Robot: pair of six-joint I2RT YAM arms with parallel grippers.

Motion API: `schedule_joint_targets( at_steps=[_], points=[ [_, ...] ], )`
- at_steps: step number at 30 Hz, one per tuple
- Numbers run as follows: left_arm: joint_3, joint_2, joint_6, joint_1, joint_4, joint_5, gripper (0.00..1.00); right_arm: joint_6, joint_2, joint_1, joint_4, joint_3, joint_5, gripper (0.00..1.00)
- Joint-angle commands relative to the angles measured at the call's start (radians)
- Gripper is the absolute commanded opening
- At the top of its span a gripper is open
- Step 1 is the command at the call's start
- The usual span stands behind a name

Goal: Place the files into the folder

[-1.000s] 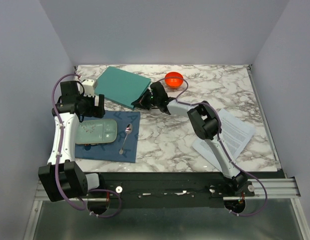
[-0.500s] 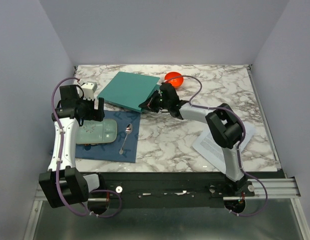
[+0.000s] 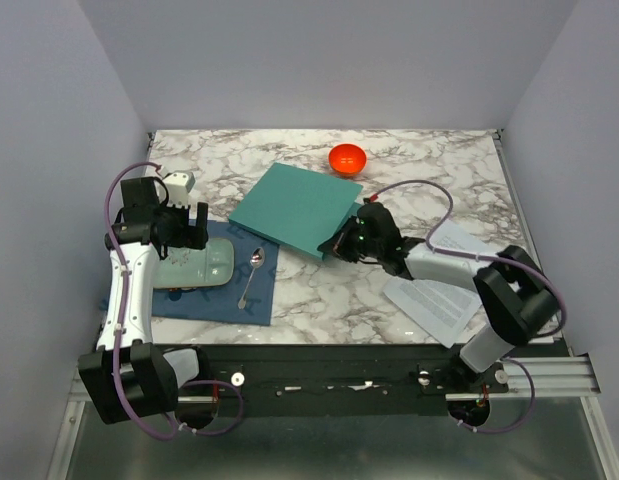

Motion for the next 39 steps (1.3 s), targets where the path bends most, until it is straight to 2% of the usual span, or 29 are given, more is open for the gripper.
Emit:
schedule_joint_targets(
  at_steps=[1,6,10,11,13,14,17,21,25,28,31,32,34,35,36,39],
  points=[
    [-0.011,-0.016,0.008,0.006,-0.006,0.003,0.99,-0.020,-0.234,0.021,-0.077,-0.188,0.194,0.01],
    [-0.011,-0.004,-0.009,0.003,-0.009,0.026,0.99,0.020,-0.444,0.077,-0.195,-0.349,0.342,0.01],
    [0.006,0.002,-0.021,-0.023,-0.021,0.037,0.99,0.057,-0.490,0.174,-0.312,-0.372,0.442,0.01],
    [0.009,0.002,-0.025,-0.032,-0.023,0.036,0.99,0.058,-0.482,0.209,-0.318,-0.371,0.446,0.03],
    [0.018,0.001,-0.033,-0.051,-0.026,0.020,0.99,0.060,-0.430,0.238,-0.329,-0.359,0.434,0.23],
    [0.021,-0.001,-0.036,-0.065,-0.029,0.020,0.99,0.058,-0.409,0.264,-0.338,-0.328,0.419,0.40],
    [0.029,0.004,-0.042,-0.080,-0.033,0.008,0.99,0.041,-0.312,0.324,-0.396,-0.271,0.387,0.64],
    [0.040,0.011,-0.041,-0.088,-0.043,-0.003,0.99,-0.047,-0.249,0.383,-0.488,-0.147,0.347,0.80],
    [0.043,0.005,-0.038,-0.089,-0.046,-0.007,0.99,-0.124,-0.284,0.387,-0.568,-0.100,0.351,0.85],
    [0.038,-0.002,-0.038,-0.088,-0.049,-0.004,0.99,-0.248,-0.379,0.346,-0.585,-0.073,0.445,0.89],
    [0.024,-0.007,-0.039,-0.097,-0.053,0.008,0.99,-0.371,-0.418,0.182,-0.562,-0.049,0.405,0.91],
    [0.018,-0.012,-0.045,-0.102,-0.058,0.011,0.99,-0.399,-0.412,0.097,-0.559,-0.024,0.391,0.92],
    [-0.011,-0.019,-0.053,-0.129,-0.055,0.014,0.99,-0.474,-0.361,0.015,-0.547,0.005,0.371,0.92],
    [-0.023,-0.032,-0.067,-0.178,-0.043,0.006,0.99,-0.488,-0.338,-0.058,-0.544,0.038,0.344,0.92],
    [-0.049,-0.035,-0.074,-0.193,-0.035,-0.003,0.99,-0.508,-0.280,-0.089,-0.539,0.054,0.338,0.92],
    [-0.089,-0.039,-0.119,-0.354,0.006,-0.055,0.99,-0.506,-0.203,-0.172,-0.515,0.100,0.325,0.88]
  ],
)
